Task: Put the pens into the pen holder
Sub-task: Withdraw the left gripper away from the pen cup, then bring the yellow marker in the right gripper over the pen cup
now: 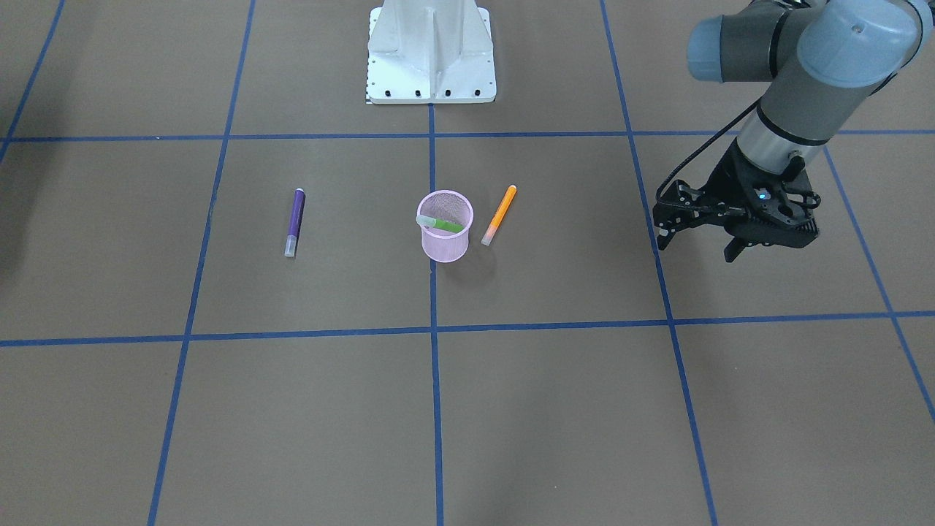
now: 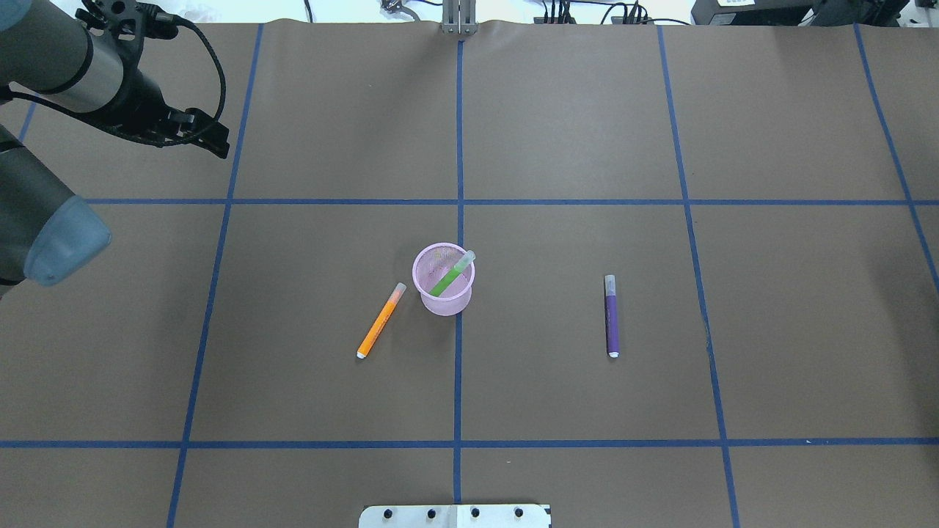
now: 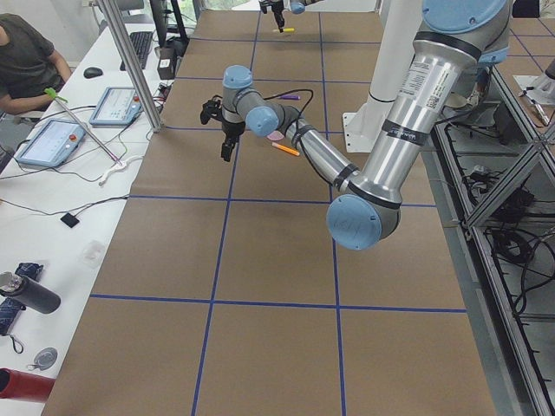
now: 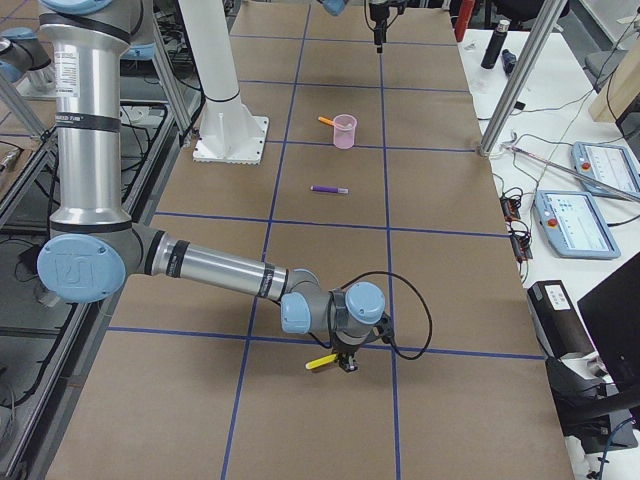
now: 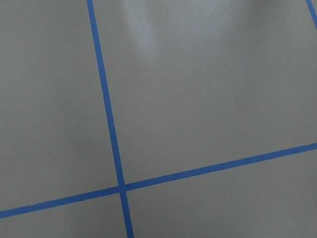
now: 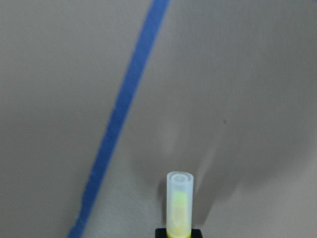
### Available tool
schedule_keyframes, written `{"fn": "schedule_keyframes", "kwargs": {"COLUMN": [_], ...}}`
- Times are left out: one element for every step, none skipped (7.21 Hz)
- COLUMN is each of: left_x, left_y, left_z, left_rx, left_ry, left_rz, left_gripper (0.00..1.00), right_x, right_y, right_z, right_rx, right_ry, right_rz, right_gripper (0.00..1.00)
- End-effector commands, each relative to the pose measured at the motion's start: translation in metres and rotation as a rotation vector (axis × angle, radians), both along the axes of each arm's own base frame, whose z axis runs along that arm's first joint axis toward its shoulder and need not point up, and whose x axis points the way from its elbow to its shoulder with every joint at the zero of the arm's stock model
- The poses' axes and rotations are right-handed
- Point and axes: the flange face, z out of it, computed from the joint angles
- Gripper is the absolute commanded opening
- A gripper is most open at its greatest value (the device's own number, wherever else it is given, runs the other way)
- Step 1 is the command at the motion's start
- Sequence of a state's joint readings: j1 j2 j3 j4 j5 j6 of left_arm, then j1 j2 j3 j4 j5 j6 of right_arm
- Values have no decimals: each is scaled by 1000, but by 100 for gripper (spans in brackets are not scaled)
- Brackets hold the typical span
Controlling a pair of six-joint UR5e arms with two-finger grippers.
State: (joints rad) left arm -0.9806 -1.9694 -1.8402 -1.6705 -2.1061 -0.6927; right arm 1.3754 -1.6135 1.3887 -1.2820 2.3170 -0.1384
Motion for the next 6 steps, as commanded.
{"fn": "schedule_keyframes", "kwargs": {"left_x": [-1, -1, -1, -2, -2, -1], "left_y": [0, 0, 0, 1, 1, 1], "left_z": [0, 0, 1, 6, 8, 8], "left_rx": [6, 6, 7, -1, -4, -3], "left_ry": [0, 0, 0, -5, -7, -6], "left_rz": [2, 2, 3, 2, 2, 2], "left_gripper": [99, 99, 99, 99, 99, 99], "right_x": [-2, -10, -27, -55, -119, -185], "right_y": [-20, -31, -40, -62, -72, -63], "right_z": [-106, -148, -196, -257, -324, -378], "right_rx": [-49, -79, -93, -105, -146, -154], "right_ry": [-42, -72, -111, -170, -218, -248], "right_rz": [281, 374, 446, 547, 651, 727], "right_gripper": [0, 0, 0, 0, 0, 0]}}
